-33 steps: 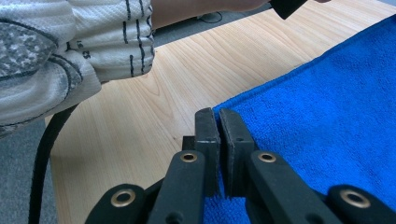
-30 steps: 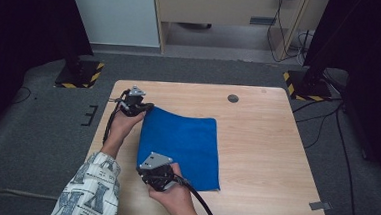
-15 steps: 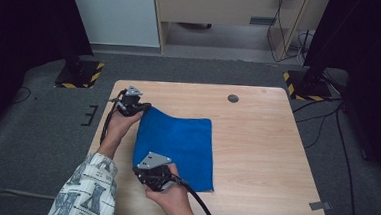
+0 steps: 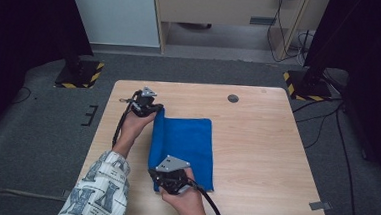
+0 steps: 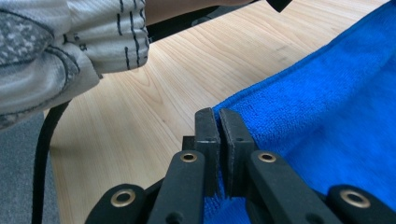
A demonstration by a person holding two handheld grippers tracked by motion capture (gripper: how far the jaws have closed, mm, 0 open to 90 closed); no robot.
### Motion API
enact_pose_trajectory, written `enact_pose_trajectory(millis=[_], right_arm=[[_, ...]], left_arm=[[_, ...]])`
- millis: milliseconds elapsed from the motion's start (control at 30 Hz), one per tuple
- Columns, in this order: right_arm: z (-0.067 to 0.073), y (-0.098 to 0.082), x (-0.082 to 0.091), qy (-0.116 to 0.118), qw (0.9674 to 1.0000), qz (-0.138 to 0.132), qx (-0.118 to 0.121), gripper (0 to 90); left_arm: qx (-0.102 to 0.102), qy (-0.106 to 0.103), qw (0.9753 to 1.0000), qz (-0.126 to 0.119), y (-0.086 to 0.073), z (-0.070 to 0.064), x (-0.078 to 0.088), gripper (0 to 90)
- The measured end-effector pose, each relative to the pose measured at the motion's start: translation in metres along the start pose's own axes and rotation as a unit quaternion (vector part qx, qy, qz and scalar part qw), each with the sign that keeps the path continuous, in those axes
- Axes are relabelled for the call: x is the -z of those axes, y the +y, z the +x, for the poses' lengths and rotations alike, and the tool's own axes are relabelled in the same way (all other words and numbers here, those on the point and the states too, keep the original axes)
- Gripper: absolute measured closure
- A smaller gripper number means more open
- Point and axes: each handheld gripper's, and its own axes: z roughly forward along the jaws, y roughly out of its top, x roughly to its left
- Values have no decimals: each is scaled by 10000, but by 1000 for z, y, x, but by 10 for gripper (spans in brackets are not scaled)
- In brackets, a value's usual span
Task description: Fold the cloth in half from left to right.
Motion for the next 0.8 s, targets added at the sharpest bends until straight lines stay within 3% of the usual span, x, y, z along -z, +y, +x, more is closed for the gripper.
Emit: enact_pose_trajectory(millis=[300,367,800], right_arm=[[-11,-15,12,-102,9999,20,-113,871],[-13,-17,15,-119,9998,7,-140,871],[-27,-28,35,-290,9993,72,-205,871]], left_arm=[[-30,-94,9999,79,2,-14,-17,890],[92,-204,9997,25,3,-18,-21,890],[3,-272,9996,44,9,-39,-39,890]])
